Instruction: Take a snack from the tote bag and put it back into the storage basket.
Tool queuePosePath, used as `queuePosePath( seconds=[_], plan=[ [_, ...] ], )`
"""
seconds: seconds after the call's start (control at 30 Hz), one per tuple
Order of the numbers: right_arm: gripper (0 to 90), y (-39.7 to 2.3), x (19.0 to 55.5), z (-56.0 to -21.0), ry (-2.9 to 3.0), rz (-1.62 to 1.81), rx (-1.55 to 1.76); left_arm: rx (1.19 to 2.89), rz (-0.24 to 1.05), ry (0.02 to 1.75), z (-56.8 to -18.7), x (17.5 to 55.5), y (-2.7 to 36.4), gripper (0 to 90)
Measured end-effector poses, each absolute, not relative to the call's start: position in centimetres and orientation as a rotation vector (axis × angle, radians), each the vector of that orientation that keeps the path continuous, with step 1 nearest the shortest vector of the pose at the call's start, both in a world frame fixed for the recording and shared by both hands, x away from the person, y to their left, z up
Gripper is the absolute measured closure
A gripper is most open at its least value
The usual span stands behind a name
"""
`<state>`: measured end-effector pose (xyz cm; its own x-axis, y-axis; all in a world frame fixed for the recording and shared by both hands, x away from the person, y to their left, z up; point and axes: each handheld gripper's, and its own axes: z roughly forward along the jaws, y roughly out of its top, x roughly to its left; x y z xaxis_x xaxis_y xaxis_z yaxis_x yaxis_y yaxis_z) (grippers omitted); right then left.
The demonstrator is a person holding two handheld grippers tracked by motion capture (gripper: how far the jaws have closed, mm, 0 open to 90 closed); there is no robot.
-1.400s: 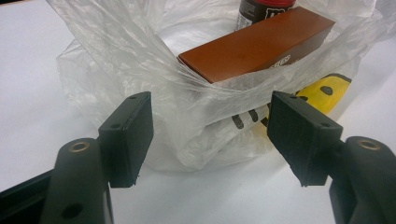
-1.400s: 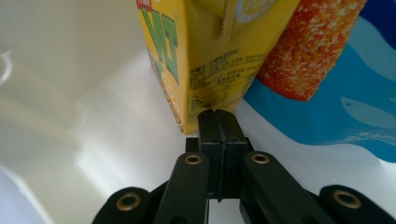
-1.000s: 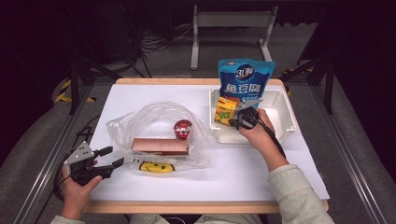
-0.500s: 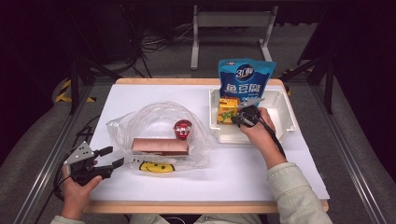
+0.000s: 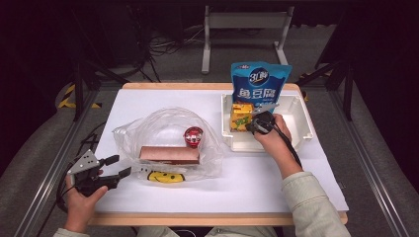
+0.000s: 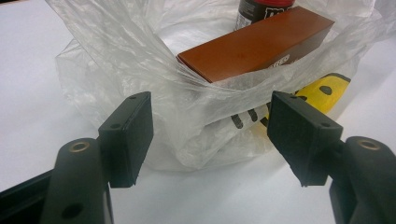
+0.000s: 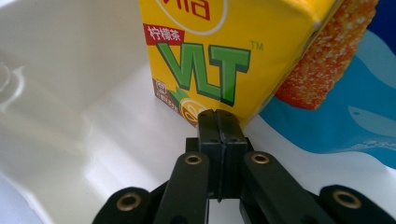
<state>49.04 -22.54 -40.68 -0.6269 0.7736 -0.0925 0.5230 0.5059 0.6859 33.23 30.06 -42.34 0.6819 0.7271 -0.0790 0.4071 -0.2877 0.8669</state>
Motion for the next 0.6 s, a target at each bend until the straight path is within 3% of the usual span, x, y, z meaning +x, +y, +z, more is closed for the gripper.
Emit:
queuePosePath(
  seconds=[0.5,0.6],
  plan=[
    [89.8,-22.2,47.5,-39.0,2.365,0.989,1.021,1.909,0.41,0.876,-42.2,33.7,29.8,32.1],
    [83.3,-21.9,46.9,-38.0,2.37,1.042,0.987,1.907,0.413,0.87,-42.1,33.7,29.9,32.1]
  ],
)
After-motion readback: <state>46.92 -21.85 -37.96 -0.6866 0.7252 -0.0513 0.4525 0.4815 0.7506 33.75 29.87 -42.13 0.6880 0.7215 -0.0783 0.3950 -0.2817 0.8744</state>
